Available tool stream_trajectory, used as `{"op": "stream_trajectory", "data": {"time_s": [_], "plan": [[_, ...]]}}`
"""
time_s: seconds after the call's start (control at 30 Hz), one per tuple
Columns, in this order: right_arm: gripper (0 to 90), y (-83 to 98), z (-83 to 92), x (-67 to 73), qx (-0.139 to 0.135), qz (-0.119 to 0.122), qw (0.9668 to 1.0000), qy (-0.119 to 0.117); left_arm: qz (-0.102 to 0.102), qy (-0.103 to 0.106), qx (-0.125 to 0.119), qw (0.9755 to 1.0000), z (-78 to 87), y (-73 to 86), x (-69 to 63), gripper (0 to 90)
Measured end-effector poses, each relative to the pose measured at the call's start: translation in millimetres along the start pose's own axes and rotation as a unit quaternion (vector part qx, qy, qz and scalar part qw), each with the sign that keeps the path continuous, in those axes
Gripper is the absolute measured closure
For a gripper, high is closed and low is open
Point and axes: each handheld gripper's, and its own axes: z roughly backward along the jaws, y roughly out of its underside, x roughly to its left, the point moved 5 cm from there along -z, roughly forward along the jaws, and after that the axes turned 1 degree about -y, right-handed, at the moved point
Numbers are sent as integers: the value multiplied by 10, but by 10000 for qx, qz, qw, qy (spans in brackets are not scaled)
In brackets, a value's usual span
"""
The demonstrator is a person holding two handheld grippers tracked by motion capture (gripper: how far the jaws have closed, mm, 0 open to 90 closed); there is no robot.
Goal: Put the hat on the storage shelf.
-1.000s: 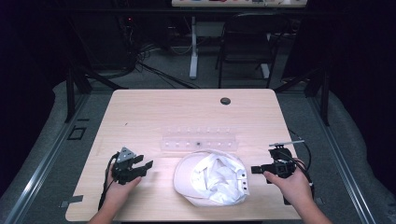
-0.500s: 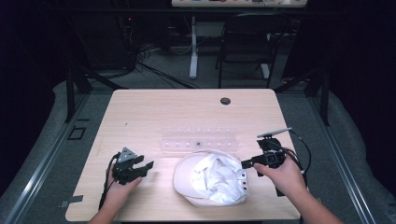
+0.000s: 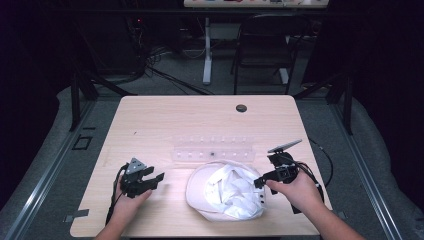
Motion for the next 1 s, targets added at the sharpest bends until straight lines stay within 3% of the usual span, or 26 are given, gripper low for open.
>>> {"op": "stream_trajectory", "data": {"time_s": [0.07,0.1,0.2,0.4,0.43,0.53,0.6,0.63,0.67,0.7,0.8,0.9,1.0], "plan": [[476,20,-24,-9,43,-25,10000,-38,-4,-11,16,10000,0,1,-1,478],[475,32,-59,-5,-43,-159,9999,-37,0,-10,14,10000,-2,1,-3,478],[475,57,-80,-38,95,-86,9999,-58,-6,-8,15,10000,-1,1,-4,478],[481,108,-82,-54,90,-116,9998,-129,-3,-12,19,10000,-1,2,-3,478],[476,110,-51,-46,-67,-129,9997,-198,-5,-13,15,10000,-3,2,-3,478],[469,114,-32,-43,-167,-152,9995,-226,-8,-5,18,10000,-4,2,-5,479],[469,135,-33,-67,-41,-76,9997,-224,0,-7,32,10000,-6,4,-9,478],[471,154,-81,-60,-114,-220,9994,-246,-23,3,41,10000,-5,4,-12,478],[471,154,-81,-60,-114,-220,9994,-246,-23,3,41,10000,-5,4,-12,478],[474,189,-130,-74,51,-196,9995,-246,-25,3,44,10000,-5,4,-13,477],[475,206,-184,-64,42,-254,9992,-296,-22,1,46,10000,-7,5,-13,477],[476,257,-279,-67,283,-216,9989,-311,-37,1,53,10000,-7,6,-9,478],[482,273,-326,-60,321,-296,9984,-371,-36,0,46,10000,-7,5,-8,478]]}}
